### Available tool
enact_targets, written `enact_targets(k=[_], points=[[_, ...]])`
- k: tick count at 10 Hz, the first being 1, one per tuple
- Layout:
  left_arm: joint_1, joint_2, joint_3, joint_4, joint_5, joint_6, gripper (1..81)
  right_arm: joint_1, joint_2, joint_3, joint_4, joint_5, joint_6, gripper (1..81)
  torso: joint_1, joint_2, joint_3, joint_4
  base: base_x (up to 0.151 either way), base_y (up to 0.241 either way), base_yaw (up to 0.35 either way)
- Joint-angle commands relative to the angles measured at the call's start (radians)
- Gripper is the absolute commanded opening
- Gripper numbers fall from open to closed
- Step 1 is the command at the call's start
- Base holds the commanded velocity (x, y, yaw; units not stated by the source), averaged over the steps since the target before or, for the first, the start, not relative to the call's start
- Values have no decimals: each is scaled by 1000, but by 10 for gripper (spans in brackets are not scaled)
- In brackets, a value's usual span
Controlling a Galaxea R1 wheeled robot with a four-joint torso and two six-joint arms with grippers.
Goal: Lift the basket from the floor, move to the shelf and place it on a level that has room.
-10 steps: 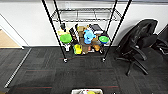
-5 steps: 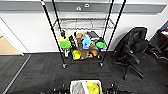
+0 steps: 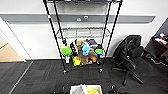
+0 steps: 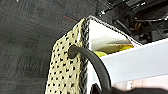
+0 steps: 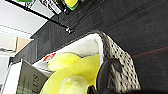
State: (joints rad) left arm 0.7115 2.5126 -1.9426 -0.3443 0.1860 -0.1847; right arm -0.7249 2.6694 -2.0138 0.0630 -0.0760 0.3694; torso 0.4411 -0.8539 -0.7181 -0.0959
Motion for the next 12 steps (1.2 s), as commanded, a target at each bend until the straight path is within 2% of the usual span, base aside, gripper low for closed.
enact_targets(k=[1, 2, 3, 5, 12], points=[[-125, -12, 30, -22, 40, -2, 10, 141, -26, 35, 26, 7, 3, 10, -64, 98, 96, 0, 0, 0, 0], [-123, -15, 33, -24, 41, -2, 10, 141, -27, 38, 26, 8, 3, 10, -86, 132, 31, 0, 0, 0, 0], [-119, -20, 34, -24, 41, -2, 10, 141, -29, 49, 26, 8, 3, 10, -108, 164, 60, 0, 0, 0, 0], [-117, -20, 33, -24, 41, -2, 10, 141, -33, 55, 26, 10, 3, 10, -140, 212, 82, 0, 0, 0, 0], [-102, -12, 31, -24, 38, -2, 10, 141, -46, 80, 26, 16, 25, 10, -294, 449, 85, 0, 0, 0, 0]])
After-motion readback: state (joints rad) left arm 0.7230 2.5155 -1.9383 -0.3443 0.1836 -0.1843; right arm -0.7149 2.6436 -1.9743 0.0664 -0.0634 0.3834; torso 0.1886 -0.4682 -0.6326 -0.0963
